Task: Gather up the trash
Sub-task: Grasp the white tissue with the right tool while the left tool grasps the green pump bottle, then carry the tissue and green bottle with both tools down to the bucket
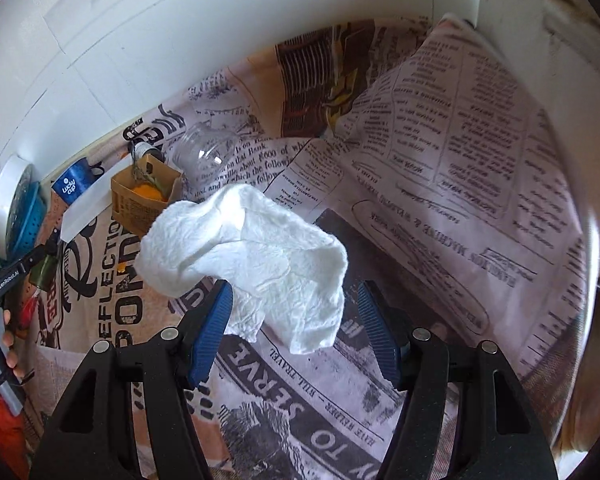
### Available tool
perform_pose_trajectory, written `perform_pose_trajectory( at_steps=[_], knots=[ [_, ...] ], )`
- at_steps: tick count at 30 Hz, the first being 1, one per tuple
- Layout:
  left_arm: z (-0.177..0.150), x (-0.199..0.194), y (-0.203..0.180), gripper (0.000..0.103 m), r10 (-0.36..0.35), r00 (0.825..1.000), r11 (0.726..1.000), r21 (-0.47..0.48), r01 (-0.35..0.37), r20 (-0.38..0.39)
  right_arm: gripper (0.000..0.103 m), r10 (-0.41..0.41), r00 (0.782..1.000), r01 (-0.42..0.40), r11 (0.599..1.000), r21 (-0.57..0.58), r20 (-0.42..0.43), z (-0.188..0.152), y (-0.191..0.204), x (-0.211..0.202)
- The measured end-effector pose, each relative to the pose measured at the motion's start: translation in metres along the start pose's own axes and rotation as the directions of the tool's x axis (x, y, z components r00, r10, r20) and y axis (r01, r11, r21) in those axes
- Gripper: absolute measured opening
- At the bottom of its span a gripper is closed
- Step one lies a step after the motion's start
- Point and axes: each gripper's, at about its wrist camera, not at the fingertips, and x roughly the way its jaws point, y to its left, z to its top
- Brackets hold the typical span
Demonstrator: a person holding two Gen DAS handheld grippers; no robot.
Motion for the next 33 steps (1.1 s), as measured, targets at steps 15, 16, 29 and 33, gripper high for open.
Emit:
perform_pose_trajectory(
  at_steps=[15,16,29,33],
  knots=[
    [-0.008,0.019,-0.012,0.041,-0.013,1.0,1.0,0.025,0.013,-0.021,0.061,0.021,1.0,-0.022,0.998,-0.054,-0.019,0.001,0.031,0.039],
    [-0.009,0.02,-0.011,0.041,-0.014,1.0,1.0,0.023,0.014,-0.022,0.061,0.009,1.0,-0.009,0.998,-0.068,-0.009,0.0,0.033,0.039],
    [-0.03,-0.006,-0.019,0.041,-0.003,1.0,0.999,0.035,0.003,0.003,0.01,-0.067,0.995,0.076,0.989,-0.125,0.078,-0.004,0.027,0.039],
    [-0.038,-0.024,-0.024,0.041,-0.02,1.0,0.999,0.037,0.02,0.006,0.008,-0.011,0.999,0.015,0.997,-0.074,0.05,-0.002,0.016,0.035]
  ],
)
